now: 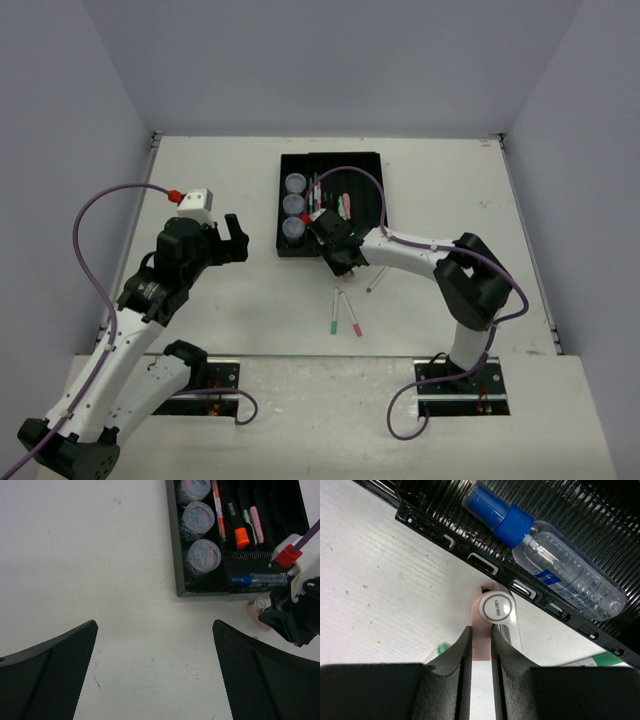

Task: Sort the stationery into containers
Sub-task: Pick up the stationery from the center of the board.

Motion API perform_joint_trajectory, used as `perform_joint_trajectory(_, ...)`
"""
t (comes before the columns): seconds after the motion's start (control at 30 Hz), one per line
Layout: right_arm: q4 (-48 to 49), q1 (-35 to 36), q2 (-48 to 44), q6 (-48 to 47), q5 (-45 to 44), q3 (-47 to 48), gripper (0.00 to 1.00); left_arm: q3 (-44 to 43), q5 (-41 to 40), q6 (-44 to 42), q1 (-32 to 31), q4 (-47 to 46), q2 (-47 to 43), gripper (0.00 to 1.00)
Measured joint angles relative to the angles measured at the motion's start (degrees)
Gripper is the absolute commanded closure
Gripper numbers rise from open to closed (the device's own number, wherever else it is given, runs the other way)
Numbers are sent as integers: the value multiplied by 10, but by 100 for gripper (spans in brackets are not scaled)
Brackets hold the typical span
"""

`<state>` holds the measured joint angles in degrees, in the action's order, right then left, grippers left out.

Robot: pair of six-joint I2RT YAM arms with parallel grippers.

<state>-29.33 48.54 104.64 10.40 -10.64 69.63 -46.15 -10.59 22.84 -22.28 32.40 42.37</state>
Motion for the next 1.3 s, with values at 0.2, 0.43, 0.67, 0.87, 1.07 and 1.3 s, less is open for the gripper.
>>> perform_joint_trajectory(0.2,-31,7,3,20,-4,11,70,0,0,0,0,0,0,0)
perform_joint_trajectory(0.43,-42,26,11,32,-21,10,71,0,0,0,0,0,0,0)
perform_joint_trajectory(0.67,-43,29,11,38,-33,10,100,0,0,0,0,0,0,0)
perform_joint_trajectory(0.87,-59,32,-14,40,-35,6,100,0,0,0,0,0,0,0)
perform_joint_trajectory(1.07,-83,32,-84,39,-40,15,100,0,0,0,0,0,0,0)
perform_joint_trajectory(1.3,-103,-12,-129,34,-33,55,100,0,0,0,0,0,0,0)
